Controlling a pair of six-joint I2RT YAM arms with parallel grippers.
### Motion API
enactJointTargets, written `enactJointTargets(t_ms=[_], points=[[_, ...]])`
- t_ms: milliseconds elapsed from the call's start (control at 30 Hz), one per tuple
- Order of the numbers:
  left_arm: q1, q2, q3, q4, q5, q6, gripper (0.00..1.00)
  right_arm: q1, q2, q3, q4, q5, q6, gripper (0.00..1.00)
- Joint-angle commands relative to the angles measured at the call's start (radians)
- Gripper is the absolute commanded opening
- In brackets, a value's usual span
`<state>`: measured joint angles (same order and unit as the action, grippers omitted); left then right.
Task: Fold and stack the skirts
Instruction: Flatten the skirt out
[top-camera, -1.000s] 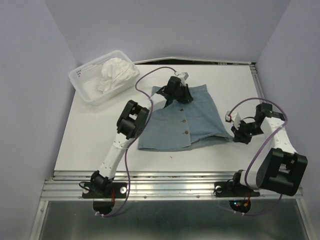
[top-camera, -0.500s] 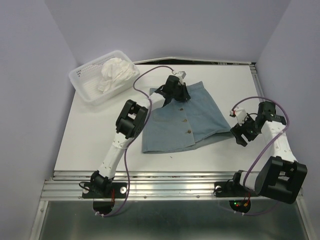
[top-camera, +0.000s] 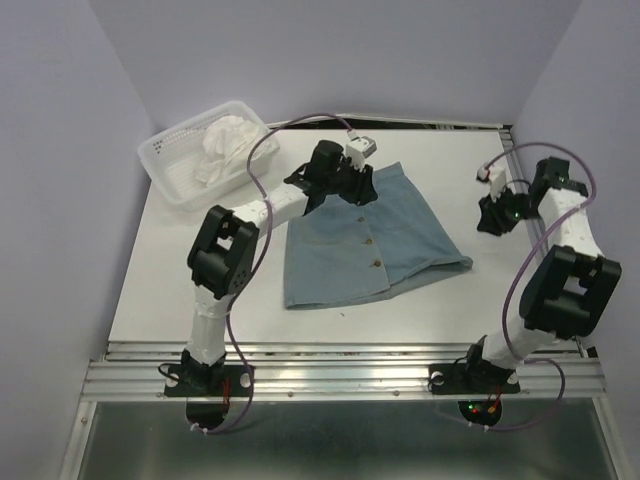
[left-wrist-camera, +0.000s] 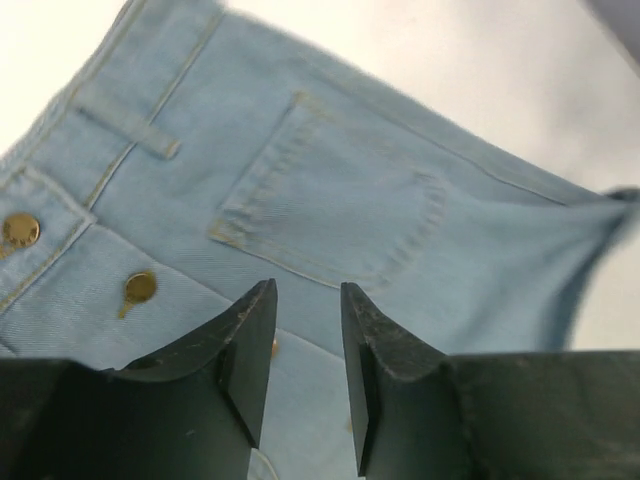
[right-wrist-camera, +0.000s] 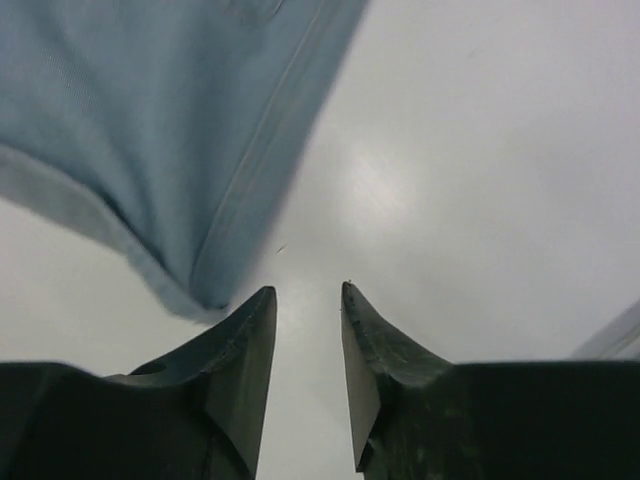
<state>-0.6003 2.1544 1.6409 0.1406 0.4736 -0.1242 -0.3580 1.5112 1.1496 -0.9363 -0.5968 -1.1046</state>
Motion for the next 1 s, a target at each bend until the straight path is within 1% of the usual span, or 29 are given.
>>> enactJointTargets(t_ms=[0,33,67,100,167,200,233,267,300,333,400,433,533,600,633,667,733,833,867,933,967], points=[[-0.042,-0.212,-0.119,0.014,0.102,0.210,0.48,-0.027,0.133,0.338,-0.142,-0.224,0.051,0.40],[-0.055,-0.229,-0.134,0.008,0.112,0.224,0.51,-0.027,0.170,0.379,-0.171,-0.245,0.069,0.40],[-0.088,-0.246,-0.150,-0.005,0.109,0.250,0.57,-0.001,0.229,0.430,-0.188,-0.265,0.112,0.39],[-0.108,-0.249,-0.151,-0.012,0.103,0.264,0.59,0.013,0.257,0.441,-0.190,-0.265,0.127,0.39],[-0.163,-0.234,-0.145,-0.019,0.085,0.279,0.61,0.045,0.299,0.420,-0.167,-0.273,0.196,0.40],[-0.180,-0.223,-0.130,-0.019,0.082,0.278,0.62,0.083,0.303,0.400,-0.091,-0.255,0.277,0.42],[-0.197,-0.208,-0.116,-0.022,0.077,0.273,0.61,0.102,0.314,0.385,-0.063,-0.247,0.302,0.43],[-0.228,-0.177,-0.089,-0.024,0.073,0.264,0.61,0.126,0.334,0.359,-0.012,-0.242,0.386,0.45],[-0.245,-0.163,-0.089,-0.024,0.068,0.264,0.61,0.126,0.345,0.345,0.016,-0.241,0.412,0.45],[-0.260,-0.133,-0.058,-0.024,0.047,0.261,0.61,0.142,0.359,0.338,0.034,-0.241,0.440,0.47],[-0.286,-0.105,-0.018,-0.029,0.046,0.256,0.63,0.152,0.386,0.325,0.079,-0.222,0.492,0.48],[-0.309,-0.081,-0.006,-0.032,0.049,0.252,0.66,0.152,0.418,0.329,0.074,-0.227,0.496,0.48],[-0.343,-0.048,0.033,-0.032,0.054,0.244,0.68,0.152,0.458,0.334,0.086,-0.247,0.540,0.47],[-0.363,0.002,0.062,-0.021,0.037,0.216,0.67,0.163,0.484,0.319,0.122,-0.245,0.587,0.47],[-0.363,0.002,0.074,-0.021,0.037,0.216,0.66,0.163,0.498,0.317,0.129,-0.241,0.600,0.46],[-0.372,0.028,0.092,-0.018,0.036,0.195,0.66,0.163,0.510,0.315,0.146,-0.215,0.635,0.46],[-0.385,0.051,0.109,-0.016,-0.002,0.187,0.67,0.163,0.538,0.314,0.160,-0.190,0.644,0.45],[-0.400,0.091,0.145,-0.010,0.002,0.173,0.68,0.163,0.572,0.321,0.179,-0.144,0.673,0.44],[-0.404,0.107,0.152,-0.012,0.008,0.173,0.63,0.163,0.580,0.323,0.183,-0.138,0.683,0.44],[-0.420,0.117,0.163,-0.013,0.028,0.184,0.59,0.163,0.584,0.326,0.188,-0.127,0.696,0.43],[-0.427,0.134,0.171,-0.019,0.030,0.189,0.56,0.163,0.587,0.326,0.189,-0.123,0.700,0.43]])
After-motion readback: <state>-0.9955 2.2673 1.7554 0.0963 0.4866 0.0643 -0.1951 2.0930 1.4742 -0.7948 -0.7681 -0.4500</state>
